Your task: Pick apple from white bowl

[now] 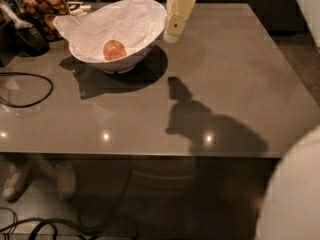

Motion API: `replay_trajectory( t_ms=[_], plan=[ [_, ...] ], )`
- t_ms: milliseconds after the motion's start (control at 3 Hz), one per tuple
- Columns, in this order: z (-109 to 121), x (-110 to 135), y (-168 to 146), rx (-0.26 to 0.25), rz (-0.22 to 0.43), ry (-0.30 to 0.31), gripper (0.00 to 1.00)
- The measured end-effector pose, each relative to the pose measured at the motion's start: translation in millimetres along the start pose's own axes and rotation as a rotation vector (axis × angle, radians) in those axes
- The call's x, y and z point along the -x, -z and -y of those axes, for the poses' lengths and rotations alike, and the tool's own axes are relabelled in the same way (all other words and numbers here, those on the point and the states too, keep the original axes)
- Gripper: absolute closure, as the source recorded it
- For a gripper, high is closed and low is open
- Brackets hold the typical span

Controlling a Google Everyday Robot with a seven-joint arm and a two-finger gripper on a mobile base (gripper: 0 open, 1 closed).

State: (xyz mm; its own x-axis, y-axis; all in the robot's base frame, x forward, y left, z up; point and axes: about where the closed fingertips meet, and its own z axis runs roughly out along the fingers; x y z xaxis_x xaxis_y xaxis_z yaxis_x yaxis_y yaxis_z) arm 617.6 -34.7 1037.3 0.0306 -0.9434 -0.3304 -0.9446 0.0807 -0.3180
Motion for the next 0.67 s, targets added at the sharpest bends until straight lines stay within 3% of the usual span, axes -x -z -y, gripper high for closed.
replay_trajectory(
  t_ms=[333,667],
  plan=[
    [16.4,23.1,-23.1,0.029,-0.008,0.036,0.00],
    [24.3,30.3,-25.1,0.003,0.012,0.038,0.00]
  ],
)
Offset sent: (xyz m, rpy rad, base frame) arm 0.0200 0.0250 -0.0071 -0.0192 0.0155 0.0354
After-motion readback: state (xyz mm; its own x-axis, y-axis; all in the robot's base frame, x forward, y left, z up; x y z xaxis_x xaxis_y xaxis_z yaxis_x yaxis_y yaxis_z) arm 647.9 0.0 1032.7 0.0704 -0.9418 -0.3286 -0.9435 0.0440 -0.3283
